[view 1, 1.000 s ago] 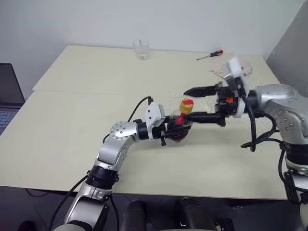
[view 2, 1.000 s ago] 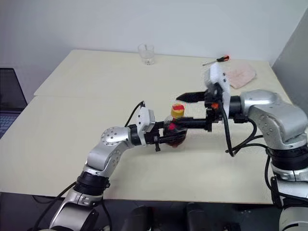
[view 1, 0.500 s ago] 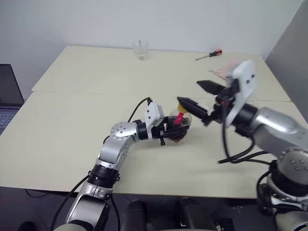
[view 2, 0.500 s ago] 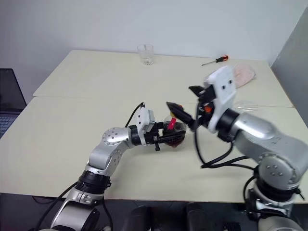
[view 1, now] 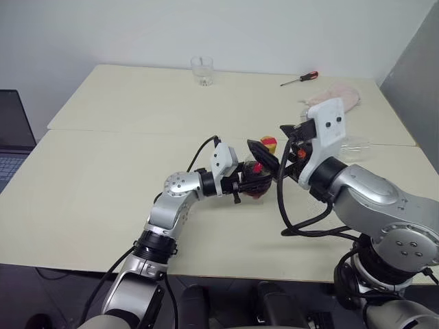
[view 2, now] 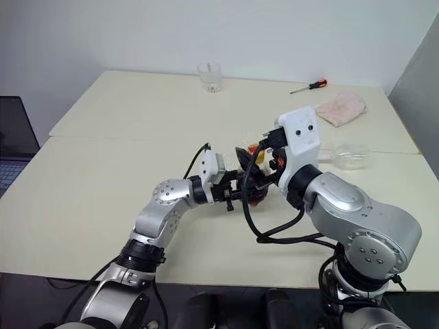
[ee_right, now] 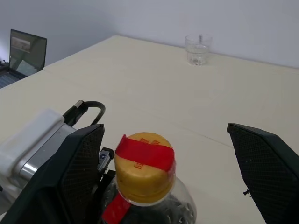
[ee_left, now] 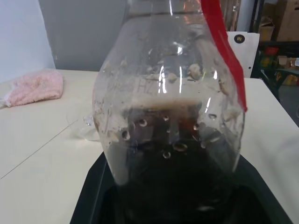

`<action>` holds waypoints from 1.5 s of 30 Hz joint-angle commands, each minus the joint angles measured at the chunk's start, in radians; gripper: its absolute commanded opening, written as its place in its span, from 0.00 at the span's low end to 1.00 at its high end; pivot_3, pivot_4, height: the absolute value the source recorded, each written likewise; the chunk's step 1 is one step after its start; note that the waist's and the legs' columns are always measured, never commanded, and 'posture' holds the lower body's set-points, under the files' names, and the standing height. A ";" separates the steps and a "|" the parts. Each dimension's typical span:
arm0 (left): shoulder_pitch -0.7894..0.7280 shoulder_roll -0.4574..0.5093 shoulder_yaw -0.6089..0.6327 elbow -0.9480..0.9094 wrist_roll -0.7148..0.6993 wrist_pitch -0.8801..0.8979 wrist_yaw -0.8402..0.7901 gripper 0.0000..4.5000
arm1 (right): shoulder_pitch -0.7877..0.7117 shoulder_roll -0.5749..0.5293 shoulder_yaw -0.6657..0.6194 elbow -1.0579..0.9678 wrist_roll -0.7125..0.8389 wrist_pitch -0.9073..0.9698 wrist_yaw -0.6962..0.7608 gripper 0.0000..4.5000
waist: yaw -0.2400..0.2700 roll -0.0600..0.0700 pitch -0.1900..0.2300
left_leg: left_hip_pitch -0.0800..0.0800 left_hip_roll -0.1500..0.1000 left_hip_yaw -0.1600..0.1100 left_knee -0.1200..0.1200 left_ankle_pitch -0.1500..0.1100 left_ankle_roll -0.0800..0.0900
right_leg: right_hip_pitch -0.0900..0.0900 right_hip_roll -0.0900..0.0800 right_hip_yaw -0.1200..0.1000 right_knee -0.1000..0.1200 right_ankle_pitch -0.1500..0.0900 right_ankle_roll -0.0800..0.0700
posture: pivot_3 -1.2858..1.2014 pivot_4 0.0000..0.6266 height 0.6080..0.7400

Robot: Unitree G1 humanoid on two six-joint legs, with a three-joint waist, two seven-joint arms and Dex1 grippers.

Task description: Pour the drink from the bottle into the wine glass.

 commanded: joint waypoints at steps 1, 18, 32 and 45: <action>-0.025 -0.007 0.013 -0.015 -0.006 -0.028 0.005 0.34 | -0.017 0.027 -0.025 -0.049 -0.013 0.024 -0.013 0.92 | 0.000 0.000 0.000 | 0.000 0.000 0.000 0.000 0.000 0.000 | 0.000 0.000 0.000 0.000 0.000 0.000 | 0.52 0.24 1.00; -0.023 -0.012 0.011 -0.028 -0.007 -0.018 0.012 0.33 | -0.065 -0.241 0.040 0.079 0.009 -0.137 0.377 0.27 | -0.002 0.000 0.000 | 0.000 -0.001 0.000 0.000 0.000 0.000 | 0.000 0.000 0.000 -0.001 0.000 0.001 | 0.52 0.24 1.00; 0.015 0.026 0.027 -0.113 -0.009 0.016 0.054 0.32 | -0.145 -0.542 0.313 0.573 -0.246 -0.832 1.221 0.27 | -0.006 0.000 0.000 | 0.000 0.000 0.001 -0.001 0.000 0.000 | 0.000 0.001 0.000 -0.001 -0.001 0.001 | 0.52 0.24 1.00; 0.012 0.023 0.019 -0.119 -0.015 0.024 0.054 0.31 | -0.188 -0.537 0.343 0.646 -0.276 -0.867 1.354 0.27 | 0.001 0.000 0.000 | 0.000 0.000 0.001 0.000 0.000 0.000 | 0.000 0.000 0.000 -0.001 0.000 -0.001 | 0.52 0.24 1.00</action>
